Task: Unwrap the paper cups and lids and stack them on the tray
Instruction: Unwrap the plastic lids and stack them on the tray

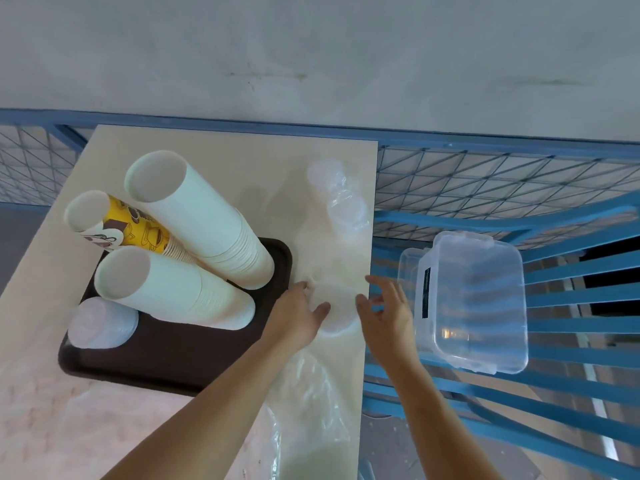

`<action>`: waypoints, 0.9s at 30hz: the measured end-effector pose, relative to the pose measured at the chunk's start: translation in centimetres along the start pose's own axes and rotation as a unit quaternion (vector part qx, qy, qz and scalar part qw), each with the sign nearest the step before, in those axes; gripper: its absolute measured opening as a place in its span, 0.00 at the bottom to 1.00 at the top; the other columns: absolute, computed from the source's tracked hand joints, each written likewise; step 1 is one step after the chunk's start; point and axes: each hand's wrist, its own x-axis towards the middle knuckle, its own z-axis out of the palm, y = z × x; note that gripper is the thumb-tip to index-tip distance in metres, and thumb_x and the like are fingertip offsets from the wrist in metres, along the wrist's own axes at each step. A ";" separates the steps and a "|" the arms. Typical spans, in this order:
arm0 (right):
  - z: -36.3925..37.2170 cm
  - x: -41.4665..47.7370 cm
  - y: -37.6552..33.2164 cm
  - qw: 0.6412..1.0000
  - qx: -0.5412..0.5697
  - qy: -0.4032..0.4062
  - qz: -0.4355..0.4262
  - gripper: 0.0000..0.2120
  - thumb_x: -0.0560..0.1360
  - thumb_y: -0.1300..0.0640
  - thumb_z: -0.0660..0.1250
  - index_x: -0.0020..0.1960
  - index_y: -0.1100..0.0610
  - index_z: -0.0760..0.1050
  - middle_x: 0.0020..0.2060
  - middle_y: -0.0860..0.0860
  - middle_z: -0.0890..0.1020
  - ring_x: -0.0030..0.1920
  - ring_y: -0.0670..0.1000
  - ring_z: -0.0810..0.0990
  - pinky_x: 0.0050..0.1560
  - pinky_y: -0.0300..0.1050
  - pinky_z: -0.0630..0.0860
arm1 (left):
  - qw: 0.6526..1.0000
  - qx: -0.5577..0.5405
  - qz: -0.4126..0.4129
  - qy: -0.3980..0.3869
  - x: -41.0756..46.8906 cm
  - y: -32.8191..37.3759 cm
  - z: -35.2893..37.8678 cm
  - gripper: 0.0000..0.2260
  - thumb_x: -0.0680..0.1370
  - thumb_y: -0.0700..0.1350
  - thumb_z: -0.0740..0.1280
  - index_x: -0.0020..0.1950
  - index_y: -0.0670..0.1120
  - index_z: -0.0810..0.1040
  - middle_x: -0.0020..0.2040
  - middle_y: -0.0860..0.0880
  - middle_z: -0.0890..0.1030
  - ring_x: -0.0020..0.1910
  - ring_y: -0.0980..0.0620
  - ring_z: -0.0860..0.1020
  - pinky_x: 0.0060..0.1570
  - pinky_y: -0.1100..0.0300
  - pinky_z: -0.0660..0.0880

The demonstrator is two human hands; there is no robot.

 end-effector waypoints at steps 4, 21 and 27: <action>1.8 -0.5 0.3 0.989 -0.048 -0.124 0.057 0.24 0.82 0.47 0.67 0.76 0.51 0.68 0.64 0.46 0.72 0.62 0.49 0.74 0.57 0.40 0.71 | 0.999 -0.037 -0.034 -0.005 -0.3 0.0 0.6 0.31 0.80 0.58 0.70 0.80 0.48 0.67 0.72 0.49 0.76 0.67 0.50 0.76 0.56 0.61 0.69; 0.6 -10.1 -3.6 0.946 0.299 -0.053 0.117 0.14 0.75 0.49 0.69 0.59 0.51 0.80 0.55 0.50 0.83 0.54 0.54 0.84 0.53 0.55 0.84 | 0.981 -0.182 0.045 0.048 -9.5 -0.9 -3.2 0.28 0.70 0.61 0.79 0.67 0.62 0.73 0.59 0.61 0.78 0.56 0.63 0.78 0.46 0.68 0.72; 1.7 -11.7 -7.0 0.965 0.245 -0.072 0.066 0.13 0.84 0.52 0.65 0.68 0.44 0.77 0.58 0.44 0.83 0.57 0.48 0.84 0.56 0.49 0.82 | 0.984 -0.157 0.088 0.017 -13.4 -4.7 -6.7 0.29 0.68 0.62 0.81 0.66 0.65 0.75 0.57 0.63 0.79 0.52 0.72 0.76 0.43 0.69 0.74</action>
